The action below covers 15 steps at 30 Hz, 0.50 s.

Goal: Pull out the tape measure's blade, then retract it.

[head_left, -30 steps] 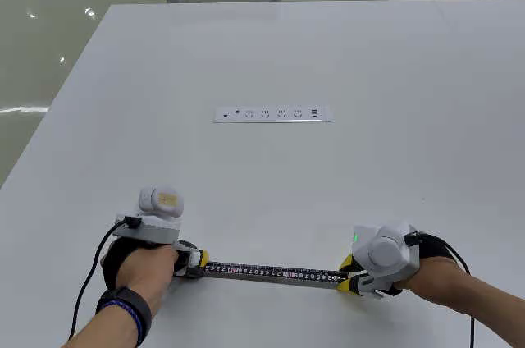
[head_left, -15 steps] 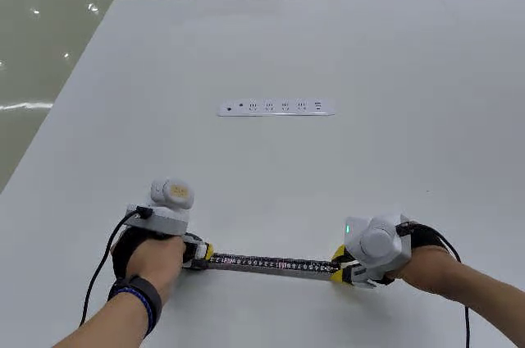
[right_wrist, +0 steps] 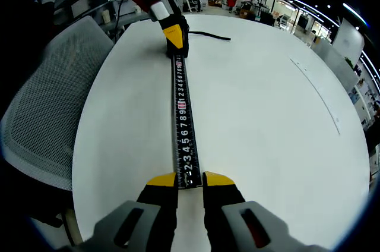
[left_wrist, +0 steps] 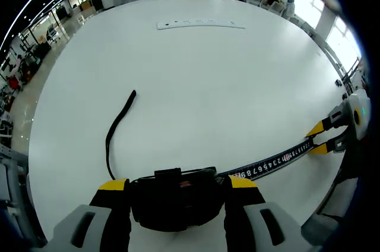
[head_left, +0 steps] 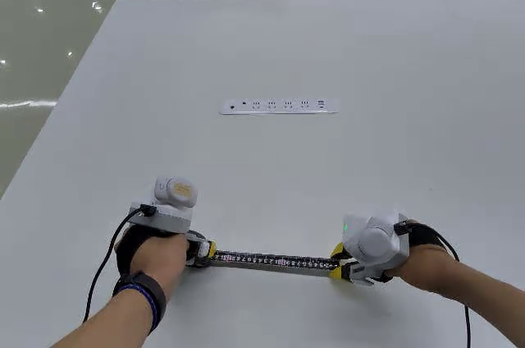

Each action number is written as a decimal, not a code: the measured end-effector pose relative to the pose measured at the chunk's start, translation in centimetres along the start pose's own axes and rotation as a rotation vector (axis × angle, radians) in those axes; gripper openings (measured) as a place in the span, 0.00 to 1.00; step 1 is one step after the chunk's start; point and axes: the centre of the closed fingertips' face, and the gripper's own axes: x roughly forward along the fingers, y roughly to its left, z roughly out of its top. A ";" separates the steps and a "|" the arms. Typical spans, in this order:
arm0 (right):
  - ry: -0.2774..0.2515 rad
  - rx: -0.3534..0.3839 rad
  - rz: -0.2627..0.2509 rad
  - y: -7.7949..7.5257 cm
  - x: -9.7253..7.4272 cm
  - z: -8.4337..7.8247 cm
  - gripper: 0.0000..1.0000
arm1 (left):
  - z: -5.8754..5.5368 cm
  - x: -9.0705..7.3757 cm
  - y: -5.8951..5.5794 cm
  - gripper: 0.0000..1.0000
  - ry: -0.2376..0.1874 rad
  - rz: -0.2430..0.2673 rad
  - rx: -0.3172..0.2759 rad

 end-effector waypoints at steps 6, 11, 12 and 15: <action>-0.001 -0.004 0.002 0.1 0.2 0.3 0.15 | 0.0 0.0 0.0 0.61 -0.001 -0.002 -0.001; -0.011 -0.011 0.003 0.0 0.8 1.0 0.15 | 0.1 0.0 0.0 0.61 -0.001 -0.004 -0.004; -0.012 -0.012 0.002 0.1 0.8 1.0 0.15 | 0.1 0.0 0.0 0.61 -0.001 -0.005 -0.005; -0.016 -0.014 0.000 0.1 1.0 1.3 0.15 | 0.1 0.0 0.0 0.61 -0.002 -0.005 -0.007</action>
